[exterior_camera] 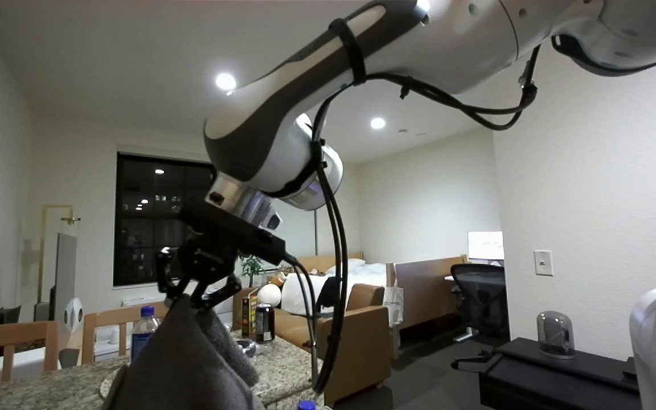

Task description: Remove the grey towel from the water bottle and place it on the left side of the countertop

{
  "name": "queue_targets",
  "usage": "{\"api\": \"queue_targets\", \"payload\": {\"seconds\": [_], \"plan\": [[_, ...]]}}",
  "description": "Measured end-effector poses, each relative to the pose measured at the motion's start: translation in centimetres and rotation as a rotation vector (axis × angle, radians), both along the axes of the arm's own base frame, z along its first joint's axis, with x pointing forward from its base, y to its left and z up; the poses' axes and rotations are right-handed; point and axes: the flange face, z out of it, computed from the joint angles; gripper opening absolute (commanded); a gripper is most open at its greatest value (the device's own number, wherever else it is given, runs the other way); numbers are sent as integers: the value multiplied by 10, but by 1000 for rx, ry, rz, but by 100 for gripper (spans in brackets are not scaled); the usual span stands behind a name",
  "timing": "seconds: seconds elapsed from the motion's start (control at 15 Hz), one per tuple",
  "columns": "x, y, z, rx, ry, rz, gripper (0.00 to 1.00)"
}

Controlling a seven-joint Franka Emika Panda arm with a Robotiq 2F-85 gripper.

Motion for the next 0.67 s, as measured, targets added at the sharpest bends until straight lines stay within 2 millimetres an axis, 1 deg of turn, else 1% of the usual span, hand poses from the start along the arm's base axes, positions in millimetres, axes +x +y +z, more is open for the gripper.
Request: {"api": "queue_targets", "payload": {"seconds": [0.2,0.4,0.53,0.67], "plan": [[-28,54,-18,-5,56,10,9],[-56,98,-40,5,118,24,9],[-69,118,-56,7,127,22,9],[-72,127,-72,-13,128,12,9]]}}
